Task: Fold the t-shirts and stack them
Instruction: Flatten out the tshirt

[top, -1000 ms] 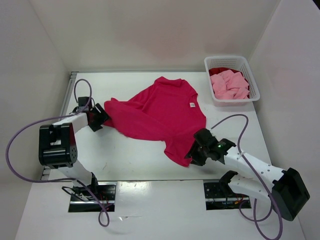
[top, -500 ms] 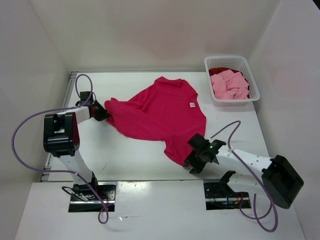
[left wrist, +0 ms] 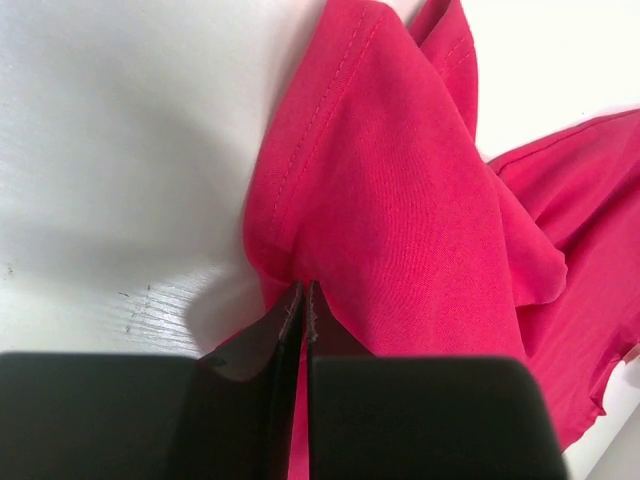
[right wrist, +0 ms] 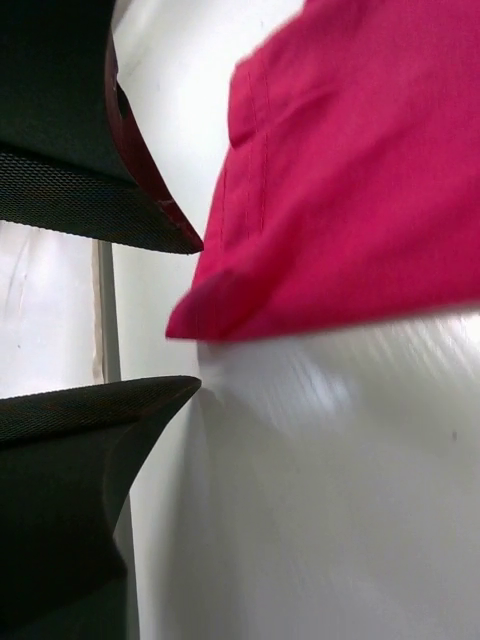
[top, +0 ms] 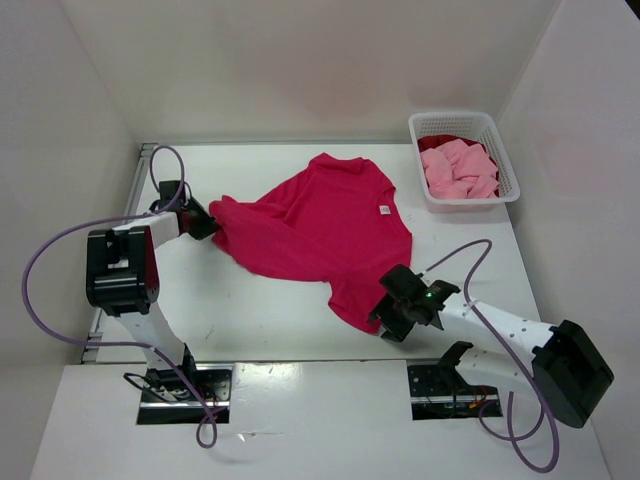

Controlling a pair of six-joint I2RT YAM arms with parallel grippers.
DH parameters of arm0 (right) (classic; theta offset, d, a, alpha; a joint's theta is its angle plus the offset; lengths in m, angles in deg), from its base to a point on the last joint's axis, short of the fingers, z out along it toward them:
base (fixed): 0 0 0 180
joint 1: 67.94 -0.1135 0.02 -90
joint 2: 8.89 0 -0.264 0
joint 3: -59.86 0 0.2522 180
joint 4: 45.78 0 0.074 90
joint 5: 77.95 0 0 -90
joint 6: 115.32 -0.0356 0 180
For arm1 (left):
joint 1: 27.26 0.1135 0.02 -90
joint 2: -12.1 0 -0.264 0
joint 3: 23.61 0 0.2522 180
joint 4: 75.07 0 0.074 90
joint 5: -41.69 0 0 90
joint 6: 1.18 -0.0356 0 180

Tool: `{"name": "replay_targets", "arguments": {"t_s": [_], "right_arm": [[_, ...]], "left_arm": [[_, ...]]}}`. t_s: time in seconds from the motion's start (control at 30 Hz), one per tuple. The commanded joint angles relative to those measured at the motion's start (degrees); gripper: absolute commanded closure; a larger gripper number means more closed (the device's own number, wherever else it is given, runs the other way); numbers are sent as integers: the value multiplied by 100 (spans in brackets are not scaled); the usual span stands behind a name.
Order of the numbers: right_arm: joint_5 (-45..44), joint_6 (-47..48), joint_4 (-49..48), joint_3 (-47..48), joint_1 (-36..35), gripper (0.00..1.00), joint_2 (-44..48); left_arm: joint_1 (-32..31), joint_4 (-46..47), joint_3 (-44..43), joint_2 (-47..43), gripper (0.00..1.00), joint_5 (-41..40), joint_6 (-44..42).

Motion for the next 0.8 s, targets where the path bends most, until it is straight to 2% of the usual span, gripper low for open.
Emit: {"name": "replay_targets", "arguments": {"t_s": [0.0,0.03,0.13,0.2,0.33,0.37,0.4,0.53,0.63,0.77], "right_arm": [[-190,-117,82,-35,30,44,-133],[-190,-117,81,17,30,49,-221],[-138,-117,-155,17,30,53,-529],[-138,-170,-218,-35,30,62,-635],[-418,197,-297,472,82,87,-767],[-549,200,-201,474,82,87,-767],[-699,539,-78,866,152,92,-767],[-1025,1648,248,1625,836,97,-715],[-675,2421,248,1889,1566,98,-381],[-324,3020,318,2161,2007,98,-83]], "left_arm": [[-117,63,-19,-230,92,123,-6],[-118,63,-19,-230,93,123,-6],[-118,63,-19,-291,94,176,-6],[-118,116,51,-344,96,228,-6],[-170,2,51,-396,99,229,-6],[-170,-59,51,-449,100,229,-58],[-170,-147,51,-502,100,229,-58],[-170,-979,-308,-1027,100,54,-242],[-170,-1719,-712,-1652,100,-175,-374],[-170,-2729,-1187,-2600,100,-439,-436]]}}
